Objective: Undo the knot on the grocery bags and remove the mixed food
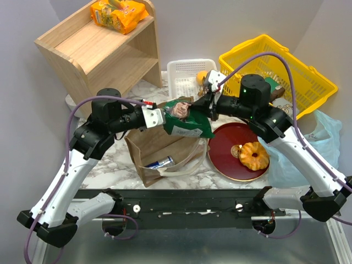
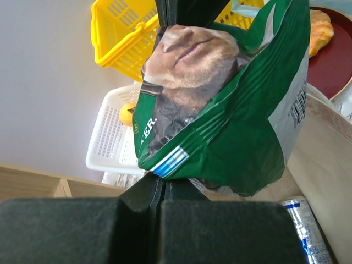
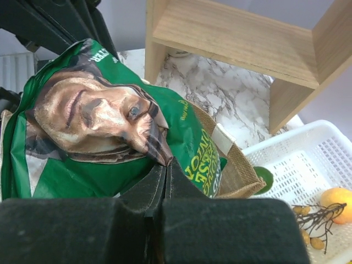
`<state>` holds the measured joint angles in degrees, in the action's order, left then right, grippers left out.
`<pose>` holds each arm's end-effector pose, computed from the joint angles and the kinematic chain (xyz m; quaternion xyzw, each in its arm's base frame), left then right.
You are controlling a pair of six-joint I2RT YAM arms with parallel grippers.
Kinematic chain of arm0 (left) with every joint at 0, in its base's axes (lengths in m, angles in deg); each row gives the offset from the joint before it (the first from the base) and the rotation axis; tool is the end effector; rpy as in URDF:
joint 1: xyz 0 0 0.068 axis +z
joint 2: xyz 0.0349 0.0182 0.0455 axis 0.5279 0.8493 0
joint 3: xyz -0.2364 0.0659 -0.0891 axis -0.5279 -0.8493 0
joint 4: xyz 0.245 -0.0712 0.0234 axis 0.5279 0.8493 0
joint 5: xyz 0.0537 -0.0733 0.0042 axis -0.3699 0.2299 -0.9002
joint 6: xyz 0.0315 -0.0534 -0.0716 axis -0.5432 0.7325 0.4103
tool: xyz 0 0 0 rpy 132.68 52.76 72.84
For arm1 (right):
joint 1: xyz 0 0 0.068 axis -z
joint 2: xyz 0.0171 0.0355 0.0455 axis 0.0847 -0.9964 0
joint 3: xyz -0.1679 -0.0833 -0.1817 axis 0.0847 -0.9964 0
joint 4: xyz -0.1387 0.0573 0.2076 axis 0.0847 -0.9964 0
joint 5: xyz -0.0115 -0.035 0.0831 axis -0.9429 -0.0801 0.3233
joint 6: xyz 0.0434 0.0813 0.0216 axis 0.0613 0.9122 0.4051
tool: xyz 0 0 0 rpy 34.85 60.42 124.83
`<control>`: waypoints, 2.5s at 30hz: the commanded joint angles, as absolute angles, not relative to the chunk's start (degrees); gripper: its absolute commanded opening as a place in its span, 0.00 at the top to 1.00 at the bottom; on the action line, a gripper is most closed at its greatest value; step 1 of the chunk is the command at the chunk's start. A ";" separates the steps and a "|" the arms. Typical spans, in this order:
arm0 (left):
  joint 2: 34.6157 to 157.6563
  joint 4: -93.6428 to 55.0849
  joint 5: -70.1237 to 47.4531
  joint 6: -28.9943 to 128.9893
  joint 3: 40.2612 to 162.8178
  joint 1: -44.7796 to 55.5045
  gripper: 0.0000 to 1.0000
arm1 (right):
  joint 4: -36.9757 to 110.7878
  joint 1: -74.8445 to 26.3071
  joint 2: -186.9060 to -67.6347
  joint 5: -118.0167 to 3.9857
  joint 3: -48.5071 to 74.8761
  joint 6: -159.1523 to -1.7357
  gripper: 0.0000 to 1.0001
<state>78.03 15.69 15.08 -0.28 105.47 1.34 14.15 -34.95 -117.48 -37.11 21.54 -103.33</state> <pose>0.1746 -0.1595 0.4243 0.5783 0.5152 -0.1925 0.6025 0.2104 0.2269 0.4355 -0.4845 0.5892 0.3068 0.5692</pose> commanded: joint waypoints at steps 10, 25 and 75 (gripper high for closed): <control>76.63 12.02 6.16 15.64 110.23 1.36 1.00 | 4.46 -26.17 -108.60 -28.30 12.98 -109.49 0.25; 81.72 7.26 2.99 27.16 117.87 2.77 1.00 | 6.73 -28.54 -107.54 -23.16 5.93 -113.19 0.01; 89.37 22.19 -12.20 3.31 127.36 4.26 1.00 | 0.15 -36.72 -120.72 -41.62 40.12 -126.17 1.00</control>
<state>90.27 14.81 -6.78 17.82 124.39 3.72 6.17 -37.31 -124.05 -35.79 37.80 -113.30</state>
